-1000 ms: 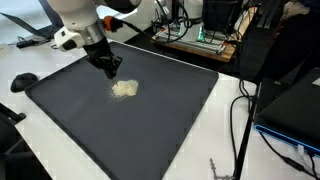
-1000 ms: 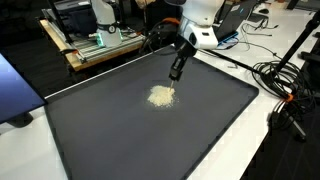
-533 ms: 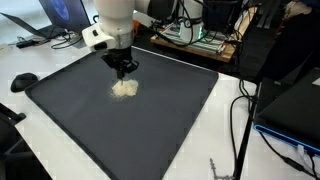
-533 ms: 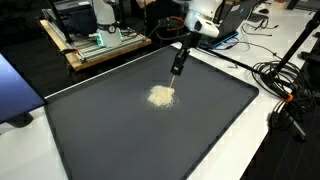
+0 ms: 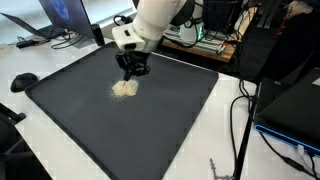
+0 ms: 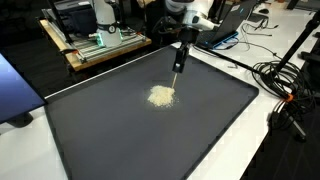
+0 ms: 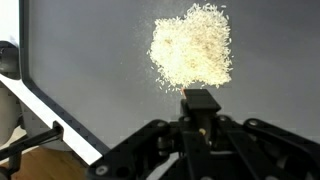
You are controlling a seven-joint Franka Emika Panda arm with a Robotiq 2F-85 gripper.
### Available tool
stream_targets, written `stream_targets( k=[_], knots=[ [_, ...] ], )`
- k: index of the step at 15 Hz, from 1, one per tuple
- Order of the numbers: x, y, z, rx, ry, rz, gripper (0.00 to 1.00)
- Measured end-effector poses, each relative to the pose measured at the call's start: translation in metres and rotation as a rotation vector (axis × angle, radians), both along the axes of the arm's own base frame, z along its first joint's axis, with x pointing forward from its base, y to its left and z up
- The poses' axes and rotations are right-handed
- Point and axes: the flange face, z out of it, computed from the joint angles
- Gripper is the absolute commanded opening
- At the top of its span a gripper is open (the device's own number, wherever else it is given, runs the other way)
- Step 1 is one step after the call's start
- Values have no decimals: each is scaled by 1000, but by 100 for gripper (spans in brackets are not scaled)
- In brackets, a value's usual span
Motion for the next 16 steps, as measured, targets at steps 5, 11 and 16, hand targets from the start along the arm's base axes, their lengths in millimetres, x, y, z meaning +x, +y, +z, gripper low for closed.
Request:
stream_targets(
  k=[5,11,16],
  knots=[
    [-26,2,-18,23,-41,15,3],
    [-56,-24,-17,184,-100,40,3],
    [-83,-65,-4,346,-176,80,3]
  ],
)
